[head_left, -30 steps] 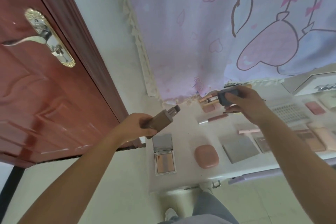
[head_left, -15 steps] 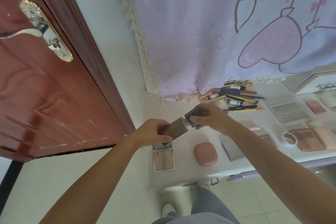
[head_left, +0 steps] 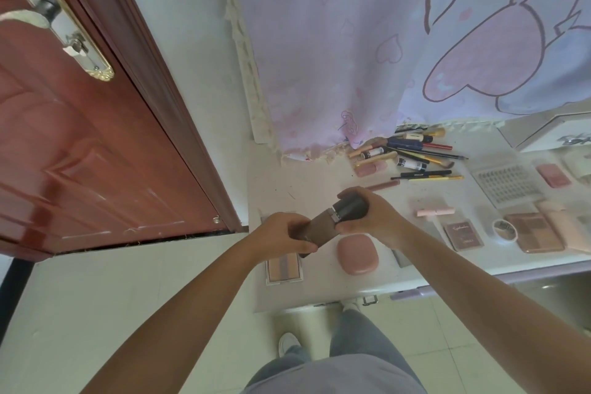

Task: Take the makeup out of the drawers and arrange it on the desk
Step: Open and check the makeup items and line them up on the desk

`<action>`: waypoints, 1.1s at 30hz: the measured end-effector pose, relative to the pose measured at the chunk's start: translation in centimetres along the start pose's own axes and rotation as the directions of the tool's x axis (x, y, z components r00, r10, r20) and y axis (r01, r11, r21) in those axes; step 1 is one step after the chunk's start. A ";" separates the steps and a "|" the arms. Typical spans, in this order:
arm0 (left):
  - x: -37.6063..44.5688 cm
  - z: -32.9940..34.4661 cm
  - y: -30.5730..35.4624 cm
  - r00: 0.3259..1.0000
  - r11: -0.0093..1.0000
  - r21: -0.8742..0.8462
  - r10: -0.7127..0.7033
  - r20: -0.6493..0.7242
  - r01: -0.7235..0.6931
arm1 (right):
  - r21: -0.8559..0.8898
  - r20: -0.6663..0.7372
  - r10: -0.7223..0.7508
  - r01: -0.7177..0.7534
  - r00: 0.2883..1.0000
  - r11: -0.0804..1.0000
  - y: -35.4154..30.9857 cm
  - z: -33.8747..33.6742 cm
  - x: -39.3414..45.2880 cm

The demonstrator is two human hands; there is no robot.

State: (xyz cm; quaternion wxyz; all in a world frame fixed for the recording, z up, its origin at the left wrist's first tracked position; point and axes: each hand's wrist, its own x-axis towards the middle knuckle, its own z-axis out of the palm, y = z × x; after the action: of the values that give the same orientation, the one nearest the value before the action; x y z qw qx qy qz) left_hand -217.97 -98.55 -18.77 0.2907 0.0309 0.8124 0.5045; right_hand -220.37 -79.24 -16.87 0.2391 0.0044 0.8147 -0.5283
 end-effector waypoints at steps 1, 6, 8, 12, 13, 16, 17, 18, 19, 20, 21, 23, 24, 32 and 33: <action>0.0 0.2 -0.3 1.000 1.000 -0.005 0.004 -0.012 -0.004 | -0.034 -0.024 -0.009 0.008 1.000 0.999 0.1 0.1 0.0; -0.6 0.7 -3.4 0.956 0.993 0.093 -0.041 -0.290 0.071 | -0.413 -0.028 -0.106 0.085 0.994 0.907 -0.5 0.4 0.3; -1.2 1.1 -5.4 0.917 0.979 0.173 -0.027 -0.398 0.104 | -0.536 0.052 -0.123 0.132 0.991 0.834 -0.2 0.9 0.2; -2.5 2.5 -8.2 0.903 0.940 0.287 -0.044 -0.427 0.182 | -0.627 0.121 -0.080 0.138 0.989 0.767 0.9 1.8 0.1; -2.7 2.7 -8.6 0.903 0.934 0.300 -0.053 -0.426 0.196 | -0.634 0.125 -0.075 0.138 0.989 0.761 1.0 2.0 0.2; -2.9 3.1 -9.3 0.896 0.919 0.319 -0.076 -0.436 0.233 | -0.674 0.158 -0.066 0.157 0.985 0.722 1.1 2.2 0.3; -2.9 3.2 -9.4 0.898 0.913 0.329 -0.083 -0.432 0.242 | -0.685 0.168 -0.062 0.162 0.984 0.711 1.1 2.3 0.4; -2.9 3.3 -9.5 0.903 0.907 0.342 -0.084 -0.422 0.245 | -0.697 0.179 -0.055 0.166 0.982 0.697 1.1 2.4 0.5; -2.9 3.3 -9.5 0.907 0.903 0.354 -0.083 -0.413 0.244 | -0.712 0.192 -0.053 0.176 0.980 0.679 1.1 2.5 0.5; -2.9 3.3 -9.5 0.910 0.901 0.359 -0.084 -0.406 0.243 | -0.728 0.208 -0.052 0.191 0.977 0.658 1.0 2.6 0.6; -2.9 3.3 -9.4 0.912 0.899 0.362 -0.088 -0.401 0.246 | -0.738 0.224 -0.057 0.208 0.973 0.642 1.0 2.7 0.6; -2.9 3.3 -9.5 0.915 0.895 0.370 -0.091 -0.393 0.248 | -0.744 0.247 -0.059 0.228 0.967 0.628 0.9 3.2 0.5; -2.8 3.3 -9.5 0.918 0.892 0.380 -0.089 -0.387 0.247 | -0.744 0.255 -0.056 0.233 0.965 0.627 0.8 3.4 0.5; -3.0 3.3 -9.3 0.919 0.895 0.379 -0.078 -0.388 0.236 | -0.665 0.266 -0.003 0.186 0.964 0.724 1.0 3.4 0.2; -3.1 3.4 -9.2 0.918 0.897 0.380 -0.065 -0.392 0.226 | -0.625 0.253 0.014 0.152 0.967 0.766 1.2 3.0 0.1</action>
State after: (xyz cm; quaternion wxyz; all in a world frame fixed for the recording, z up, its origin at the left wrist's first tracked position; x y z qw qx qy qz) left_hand -211.45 -101.39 -26.19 0.1568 -0.0651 0.9413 0.2919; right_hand -218.98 -81.37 -18.92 0.3043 -0.1718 0.9097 -0.2245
